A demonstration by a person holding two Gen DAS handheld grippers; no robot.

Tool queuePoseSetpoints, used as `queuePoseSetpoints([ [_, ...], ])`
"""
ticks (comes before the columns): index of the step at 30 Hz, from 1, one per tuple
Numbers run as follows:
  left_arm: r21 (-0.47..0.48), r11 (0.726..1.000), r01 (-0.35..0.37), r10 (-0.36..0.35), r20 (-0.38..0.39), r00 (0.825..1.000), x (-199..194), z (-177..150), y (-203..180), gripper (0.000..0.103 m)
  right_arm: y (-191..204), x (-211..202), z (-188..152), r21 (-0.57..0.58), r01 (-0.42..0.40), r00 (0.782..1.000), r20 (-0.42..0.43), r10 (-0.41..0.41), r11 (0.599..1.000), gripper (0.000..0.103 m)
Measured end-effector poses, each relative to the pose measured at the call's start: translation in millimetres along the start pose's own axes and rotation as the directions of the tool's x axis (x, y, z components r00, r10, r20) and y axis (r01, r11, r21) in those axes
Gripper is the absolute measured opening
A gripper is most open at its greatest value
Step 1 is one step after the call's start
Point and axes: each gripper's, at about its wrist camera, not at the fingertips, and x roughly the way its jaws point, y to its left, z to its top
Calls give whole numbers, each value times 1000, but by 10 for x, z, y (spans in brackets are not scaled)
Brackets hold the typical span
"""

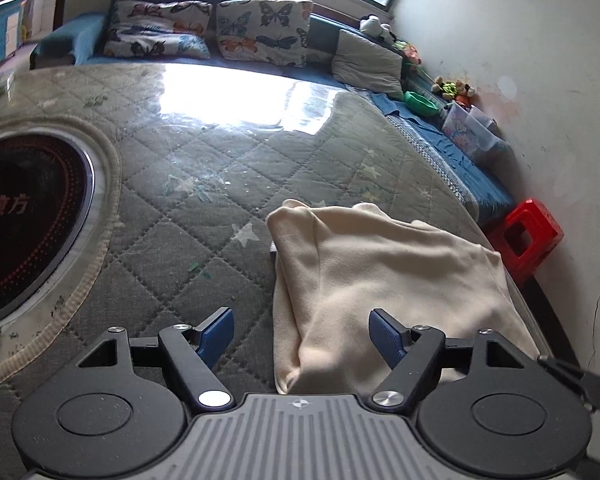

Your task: Fold clothes

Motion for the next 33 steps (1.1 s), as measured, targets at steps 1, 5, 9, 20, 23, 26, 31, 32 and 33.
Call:
queuePoseSetpoints([
  [1, 18, 1000, -3, 3, 3, 1000, -15, -17, -27, 77, -19, -9, -7, 8, 10, 1000, 1, -10, 1000, 45],
  [5, 89, 996, -21, 20, 11, 1000, -68, -89, -133, 78, -158, -59, -45, 64, 73, 997, 7, -74, 995, 52],
  [9, 143, 989, -35, 34, 12, 999, -105, -159, -214, 80, -230, -101, -87, 94, 111, 994, 5, -112, 989, 58],
  [20, 246, 968, -47, 43, 20, 999, -215, -355, -358, 87, -223, -202, -203, 123, 168, 986, 4, -169, 978, 67],
  [23, 256, 965, -48, 44, 25, 999, -248, -381, -376, 92, -223, -231, -226, 131, 176, 984, 5, -178, 976, 69],
  [26, 273, 960, -55, 47, 35, 998, -280, -416, -407, 97, -219, -257, -250, 136, 181, 983, 4, -184, 974, 71],
  [31, 302, 952, -57, 47, 38, 998, -313, -472, -454, 102, -207, -315, -271, 137, 195, 980, 8, -198, 971, 80],
  [32, 305, 951, -57, 48, 38, 998, -317, -482, -459, 103, -206, -326, -278, 138, 197, 980, 9, -200, 971, 80],
  [33, 307, 950, -58, 49, 37, 998, -318, -492, -459, 103, -206, -336, -284, 139, 199, 979, 11, -202, 970, 80],
])
